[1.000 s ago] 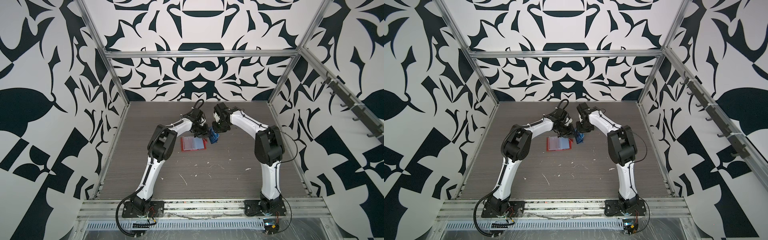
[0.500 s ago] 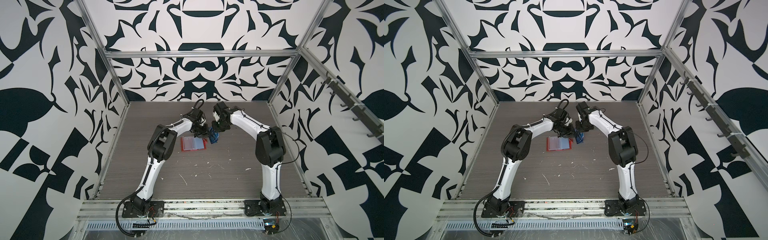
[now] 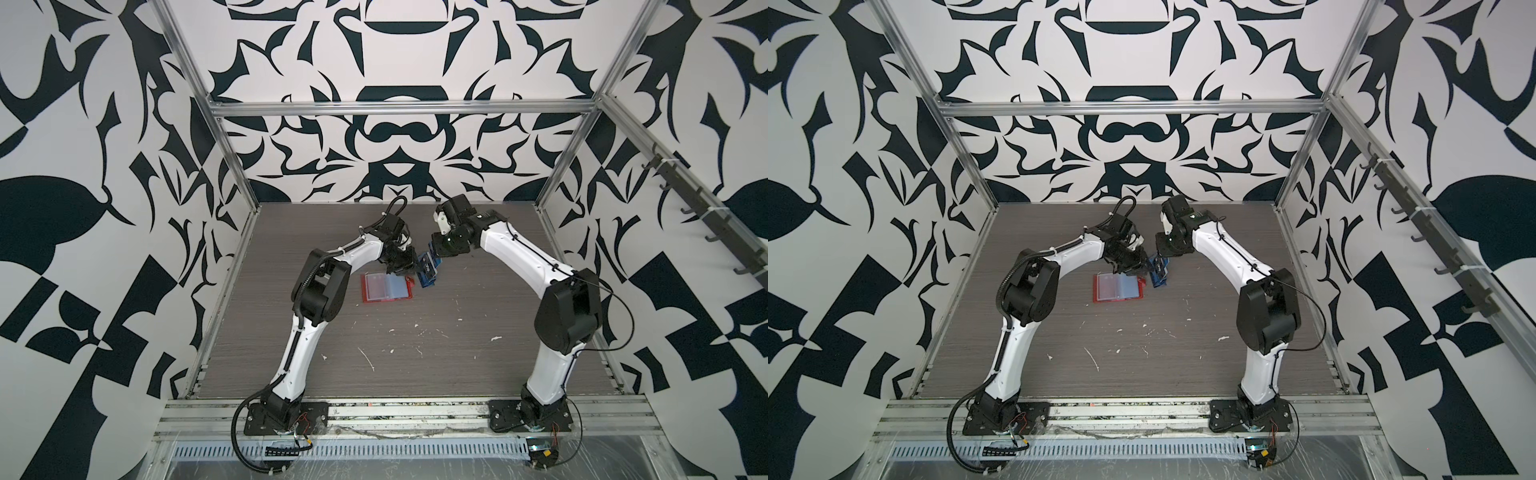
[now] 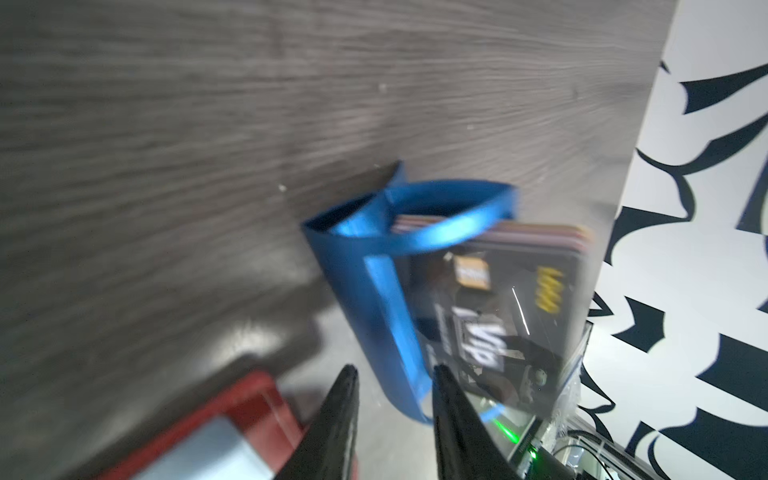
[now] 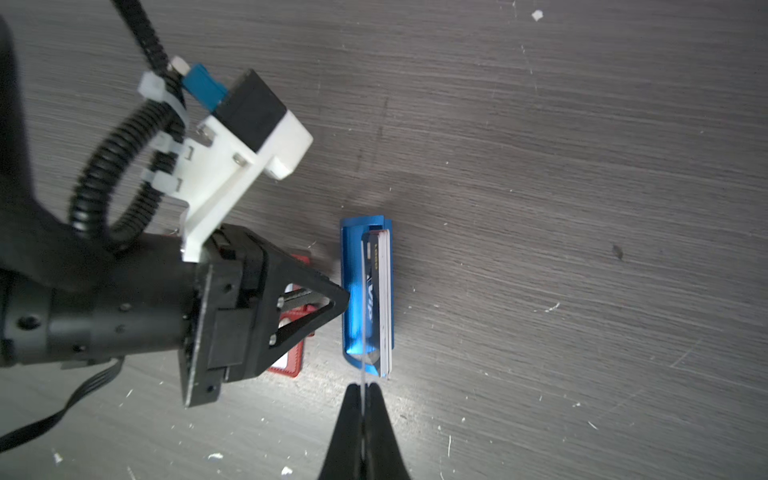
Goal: Put the credit cards into the card holder
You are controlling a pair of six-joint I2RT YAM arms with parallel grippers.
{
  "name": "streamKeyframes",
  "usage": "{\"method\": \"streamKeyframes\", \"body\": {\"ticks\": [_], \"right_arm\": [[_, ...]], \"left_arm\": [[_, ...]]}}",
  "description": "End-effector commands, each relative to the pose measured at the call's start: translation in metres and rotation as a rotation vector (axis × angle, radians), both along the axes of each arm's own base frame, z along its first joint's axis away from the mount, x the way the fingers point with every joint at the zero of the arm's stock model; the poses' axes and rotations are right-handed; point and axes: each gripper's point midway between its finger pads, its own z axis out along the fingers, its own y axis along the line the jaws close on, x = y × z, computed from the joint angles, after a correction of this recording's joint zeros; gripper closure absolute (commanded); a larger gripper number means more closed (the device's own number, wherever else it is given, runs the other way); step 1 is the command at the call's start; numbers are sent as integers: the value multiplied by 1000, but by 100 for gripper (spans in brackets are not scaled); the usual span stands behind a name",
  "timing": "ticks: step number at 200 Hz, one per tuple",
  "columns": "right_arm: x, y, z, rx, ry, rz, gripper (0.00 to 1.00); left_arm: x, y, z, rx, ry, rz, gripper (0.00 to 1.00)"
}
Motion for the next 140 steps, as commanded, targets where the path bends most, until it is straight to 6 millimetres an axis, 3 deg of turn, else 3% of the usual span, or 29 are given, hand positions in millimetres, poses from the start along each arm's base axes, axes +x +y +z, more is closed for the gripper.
{"method": "streamKeyframes", "body": {"ticks": [1, 16, 49, 112, 140], "right_arm": [[-8, 8, 11, 73, -18, 21, 100], [-16, 14, 7, 113, -5, 43, 100], [-32, 45, -4, 231, 54, 140, 100], [-46, 93, -40, 283, 169, 231, 100], [-47, 108, -53, 291, 207, 249, 100]], "left_arm": [[-8, 11, 59, -22, -115, 2, 62], [-10, 27, 71, 15, -172, 34, 62], [-17, 69, 69, 84, -206, 119, 62], [-40, 170, 33, 234, -176, 329, 59], [-48, 197, 12, 254, -137, 388, 58]]}}
